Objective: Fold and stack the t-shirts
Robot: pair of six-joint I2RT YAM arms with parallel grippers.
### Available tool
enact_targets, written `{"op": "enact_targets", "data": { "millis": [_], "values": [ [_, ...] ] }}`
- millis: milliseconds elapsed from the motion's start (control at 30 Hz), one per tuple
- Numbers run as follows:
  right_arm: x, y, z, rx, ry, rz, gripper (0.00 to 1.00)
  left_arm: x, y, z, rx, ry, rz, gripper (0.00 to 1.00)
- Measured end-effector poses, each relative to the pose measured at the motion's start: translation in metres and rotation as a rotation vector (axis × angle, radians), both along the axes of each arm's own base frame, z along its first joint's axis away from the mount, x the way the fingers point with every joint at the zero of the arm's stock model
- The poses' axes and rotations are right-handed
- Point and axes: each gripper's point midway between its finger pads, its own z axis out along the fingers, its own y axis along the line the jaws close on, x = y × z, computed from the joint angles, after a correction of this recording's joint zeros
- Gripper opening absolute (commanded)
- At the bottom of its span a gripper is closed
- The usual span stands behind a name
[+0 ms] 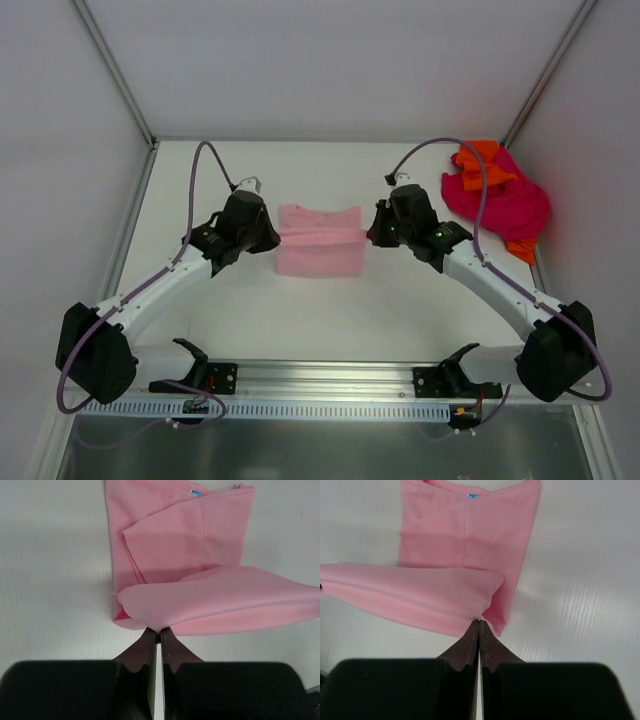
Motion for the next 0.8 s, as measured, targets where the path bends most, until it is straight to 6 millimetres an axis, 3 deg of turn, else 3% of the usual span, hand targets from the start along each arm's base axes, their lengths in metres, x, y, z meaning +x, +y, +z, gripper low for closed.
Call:
{"op": "enact_targets", "data": {
  "millis": [267, 733, 800],
  "values": [
    [0.030, 0.001, -0.038, -0.051, 0.074, -0.013, 0.01, 0.035, -0.009, -0.028, 0.009, 0.082, -0.006, 0.00],
    [0.101, 0.019, -0.058, -0.072, 0.092, -0.005, 0.01, 0.107, -0.009, -0.059, -0.005, 0.152, 0.005, 0.00],
    [0.109, 0.022, -0.060, -0.068, 0.094, 0.001, 0.01, 0.116, -0.007, -0.062, -0.005, 0.158, 0.011, 0.06]
  ]
}}
